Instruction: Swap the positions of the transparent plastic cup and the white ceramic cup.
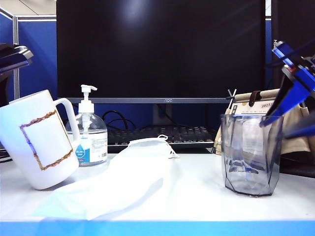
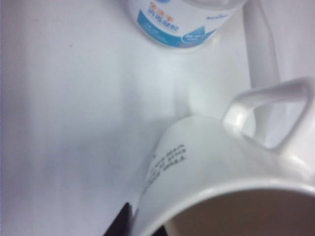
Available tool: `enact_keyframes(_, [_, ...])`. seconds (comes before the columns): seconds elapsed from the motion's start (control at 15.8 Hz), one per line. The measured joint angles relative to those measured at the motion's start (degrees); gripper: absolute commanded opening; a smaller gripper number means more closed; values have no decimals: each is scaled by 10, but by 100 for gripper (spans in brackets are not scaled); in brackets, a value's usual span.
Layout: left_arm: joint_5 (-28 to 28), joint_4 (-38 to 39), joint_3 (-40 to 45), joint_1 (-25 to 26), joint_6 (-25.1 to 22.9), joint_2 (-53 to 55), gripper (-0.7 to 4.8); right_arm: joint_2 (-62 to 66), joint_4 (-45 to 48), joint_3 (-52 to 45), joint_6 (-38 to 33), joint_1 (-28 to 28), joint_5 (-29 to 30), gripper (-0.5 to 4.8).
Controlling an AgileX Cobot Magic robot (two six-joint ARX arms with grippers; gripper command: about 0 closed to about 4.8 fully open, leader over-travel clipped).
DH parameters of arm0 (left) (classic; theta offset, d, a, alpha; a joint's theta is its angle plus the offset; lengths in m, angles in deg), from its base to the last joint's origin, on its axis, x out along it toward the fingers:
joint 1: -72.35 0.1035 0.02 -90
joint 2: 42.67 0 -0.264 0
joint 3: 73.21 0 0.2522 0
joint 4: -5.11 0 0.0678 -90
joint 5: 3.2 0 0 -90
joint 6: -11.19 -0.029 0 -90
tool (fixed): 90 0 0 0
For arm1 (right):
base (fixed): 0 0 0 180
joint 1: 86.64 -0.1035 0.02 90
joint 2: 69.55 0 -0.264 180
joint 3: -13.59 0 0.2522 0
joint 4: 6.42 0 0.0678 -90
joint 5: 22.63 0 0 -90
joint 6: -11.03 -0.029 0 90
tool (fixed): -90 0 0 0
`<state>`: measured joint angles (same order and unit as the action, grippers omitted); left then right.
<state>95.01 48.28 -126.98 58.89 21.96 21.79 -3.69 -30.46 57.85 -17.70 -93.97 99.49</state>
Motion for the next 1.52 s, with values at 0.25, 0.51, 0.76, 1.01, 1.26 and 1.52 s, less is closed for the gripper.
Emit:
enact_keyframes(0.25, [0,0,0,0,-6,0,-6,23,5,3,1,0,-1,159])
enact_keyframes(0.51, [0,0,0,0,-7,0,-6,66,-2,2,2,0,-7,24])
enact_keyframes(0.76, [1,0,0,0,-7,0,-6,69,17,-1,15,0,-6,-8])
enact_keyframes(1.01, [27,48,-29,-2,-37,6,-6,63,15,18,16,0,28,-8])
enact_keyframes(1.26, [31,99,-130,-11,-82,6,-6,-13,-2,50,16,0,29,-9])
enact_keyframes(1.52, [27,148,-201,-30,-112,20,-6,-92,-59,87,18,0,13,-8])
